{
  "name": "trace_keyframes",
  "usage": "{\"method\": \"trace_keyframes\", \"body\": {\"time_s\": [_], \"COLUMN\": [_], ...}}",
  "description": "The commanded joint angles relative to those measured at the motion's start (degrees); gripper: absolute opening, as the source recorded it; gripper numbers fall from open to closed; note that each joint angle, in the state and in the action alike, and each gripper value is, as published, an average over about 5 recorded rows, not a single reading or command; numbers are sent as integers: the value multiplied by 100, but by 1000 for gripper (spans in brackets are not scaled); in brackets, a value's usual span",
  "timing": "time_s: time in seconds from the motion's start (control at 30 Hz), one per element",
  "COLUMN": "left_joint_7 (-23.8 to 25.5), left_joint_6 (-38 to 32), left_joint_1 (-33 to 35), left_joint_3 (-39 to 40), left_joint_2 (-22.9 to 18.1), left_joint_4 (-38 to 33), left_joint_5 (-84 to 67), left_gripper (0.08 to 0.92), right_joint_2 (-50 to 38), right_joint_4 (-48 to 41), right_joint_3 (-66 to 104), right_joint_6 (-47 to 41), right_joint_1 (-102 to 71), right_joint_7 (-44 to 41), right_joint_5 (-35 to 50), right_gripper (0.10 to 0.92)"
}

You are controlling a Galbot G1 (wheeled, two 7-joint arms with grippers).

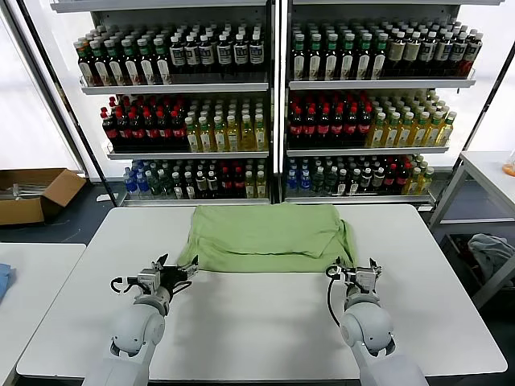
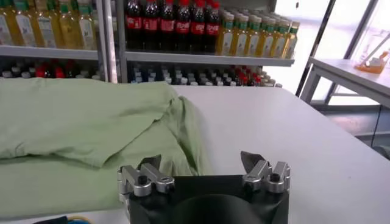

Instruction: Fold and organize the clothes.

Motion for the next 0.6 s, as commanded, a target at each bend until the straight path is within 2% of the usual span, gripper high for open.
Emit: {"method": "trace_keyframes", "body": {"time_s": [0.03,0.2,0.33,0.6], "left_joint_7": [5,19,34,73], "left_joint_6": [169,211,214,212], "left_joint_1": [-31,-58,-27,93], "left_joint_3": [5,24,48,96], "left_joint_2": [24,30,40,61], "left_joint_4": [99,205,229,237], "left_joint_5": [2,2,19,98], "left_gripper": [823,818,750,528], "right_joint_2": [-16,12,30,120], "right_joint_4": [-59,-80,-92,-140], "right_joint_3": [1,1,3,9], "right_joint_6": [-10,-5,-3,6], "right_joint_1": [-15,-30,-39,-127], "right_joint_7": [-4,16,6,0], "right_joint_5": [-11,-34,-25,-18], "right_gripper": [823,822,787,561]}}
